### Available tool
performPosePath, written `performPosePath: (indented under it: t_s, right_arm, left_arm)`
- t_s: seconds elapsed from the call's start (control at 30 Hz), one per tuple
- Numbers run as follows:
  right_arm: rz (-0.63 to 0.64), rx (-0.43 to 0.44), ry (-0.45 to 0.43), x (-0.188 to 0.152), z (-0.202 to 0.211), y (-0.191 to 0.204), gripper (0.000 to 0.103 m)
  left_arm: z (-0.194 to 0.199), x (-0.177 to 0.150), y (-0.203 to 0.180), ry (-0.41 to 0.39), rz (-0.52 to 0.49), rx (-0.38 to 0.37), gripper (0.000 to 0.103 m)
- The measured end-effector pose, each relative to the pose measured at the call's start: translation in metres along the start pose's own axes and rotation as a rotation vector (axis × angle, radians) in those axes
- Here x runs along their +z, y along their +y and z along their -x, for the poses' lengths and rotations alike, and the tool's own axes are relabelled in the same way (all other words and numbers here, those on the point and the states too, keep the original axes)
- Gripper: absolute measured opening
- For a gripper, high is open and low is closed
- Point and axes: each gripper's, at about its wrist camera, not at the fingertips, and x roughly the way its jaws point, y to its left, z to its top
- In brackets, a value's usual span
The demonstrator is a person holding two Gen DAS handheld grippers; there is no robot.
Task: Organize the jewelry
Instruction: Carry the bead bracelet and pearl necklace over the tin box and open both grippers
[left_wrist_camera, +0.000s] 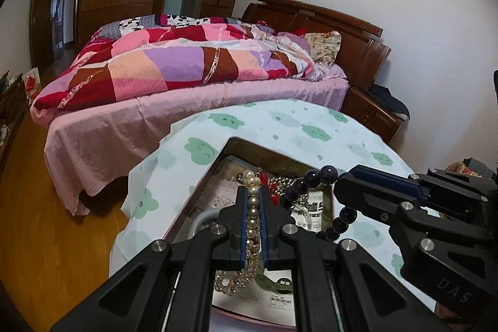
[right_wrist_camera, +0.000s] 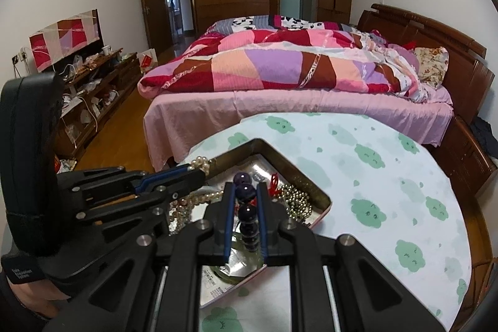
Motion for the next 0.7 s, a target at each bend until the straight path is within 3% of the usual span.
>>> performPosePath:
  t_s: [0.63, 0.7]
  right_arm:
    - [-0.034, -0.010, 0.112, -0.020, -0.034, -0.014, 0.017]
    - [-0.038, -0.019, 0.108, -0.022, -0.031, -0.017, 0.034]
  left_arm:
    - [-0.014, -0.011, 0.000, 0.044, -0.016, 0.021, 0.007]
    - [-0.004, -0.010, -0.004, 0.028, -0.024, 0.025, 0.015]
